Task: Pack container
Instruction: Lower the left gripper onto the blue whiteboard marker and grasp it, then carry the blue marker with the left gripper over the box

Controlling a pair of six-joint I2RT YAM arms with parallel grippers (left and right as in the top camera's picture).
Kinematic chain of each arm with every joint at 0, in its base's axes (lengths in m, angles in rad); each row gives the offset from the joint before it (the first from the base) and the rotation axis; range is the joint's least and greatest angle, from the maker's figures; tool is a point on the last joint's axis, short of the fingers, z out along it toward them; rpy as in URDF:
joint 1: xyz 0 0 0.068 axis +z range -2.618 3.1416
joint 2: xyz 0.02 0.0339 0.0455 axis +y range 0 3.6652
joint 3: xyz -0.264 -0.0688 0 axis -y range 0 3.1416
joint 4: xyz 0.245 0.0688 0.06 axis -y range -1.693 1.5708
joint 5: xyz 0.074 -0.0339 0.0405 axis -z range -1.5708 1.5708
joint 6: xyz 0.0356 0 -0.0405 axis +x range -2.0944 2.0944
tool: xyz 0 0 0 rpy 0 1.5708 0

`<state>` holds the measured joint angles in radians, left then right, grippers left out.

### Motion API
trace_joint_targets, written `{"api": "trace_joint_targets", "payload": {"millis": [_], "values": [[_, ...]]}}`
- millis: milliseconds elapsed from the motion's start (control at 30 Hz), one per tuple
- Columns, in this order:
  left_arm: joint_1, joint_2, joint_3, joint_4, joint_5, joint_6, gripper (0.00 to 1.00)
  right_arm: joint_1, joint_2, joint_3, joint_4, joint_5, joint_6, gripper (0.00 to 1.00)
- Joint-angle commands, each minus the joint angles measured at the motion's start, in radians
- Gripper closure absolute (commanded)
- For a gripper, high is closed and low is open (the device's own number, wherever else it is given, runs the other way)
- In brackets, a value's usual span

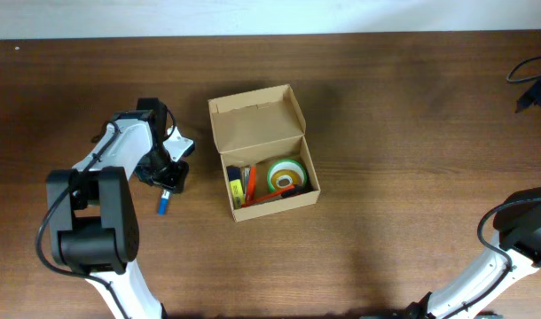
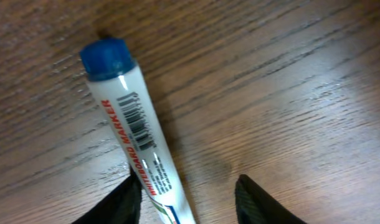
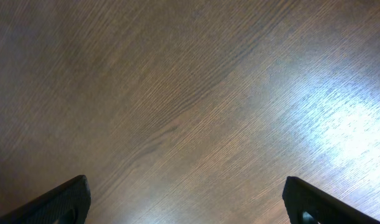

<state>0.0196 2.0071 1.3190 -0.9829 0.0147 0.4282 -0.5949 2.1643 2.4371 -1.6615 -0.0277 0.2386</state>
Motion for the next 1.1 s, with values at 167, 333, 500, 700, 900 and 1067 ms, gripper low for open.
{"api": "trace_joint_targets", "payload": {"millis": [167,333,500,700,900,1067], "values": [[0.003,0.042,0.008,0.008,-0.012,0.014,0.98,-0.001,-0.028,-0.003,0.0,0.005,0.001,0.01],[0.003,0.042,0.028,-0.003,-0.012,-0.005,0.98,-0.001,-0.028,-0.003,0.0,0.005,0.001,0.01],[0.003,0.042,0.182,-0.109,-0.01,-0.017,0.98,-0.001,-0.028,-0.003,0.0,0.005,0.001,0.0],[0.002,0.042,0.473,-0.272,0.001,-0.044,0.98,-0.001,-0.028,-0.003,0.0,0.005,0.001,0.01],[-0.042,0.042,0.846,-0.426,0.007,-0.035,0.98,-0.001,-0.028,-0.003,0.0,0.005,0.001,0.0],[-0.165,0.042,1.152,-0.557,0.082,0.103,0.98,-0.001,-0.028,-0.003,0.0,0.005,0.001,0.01]]}}
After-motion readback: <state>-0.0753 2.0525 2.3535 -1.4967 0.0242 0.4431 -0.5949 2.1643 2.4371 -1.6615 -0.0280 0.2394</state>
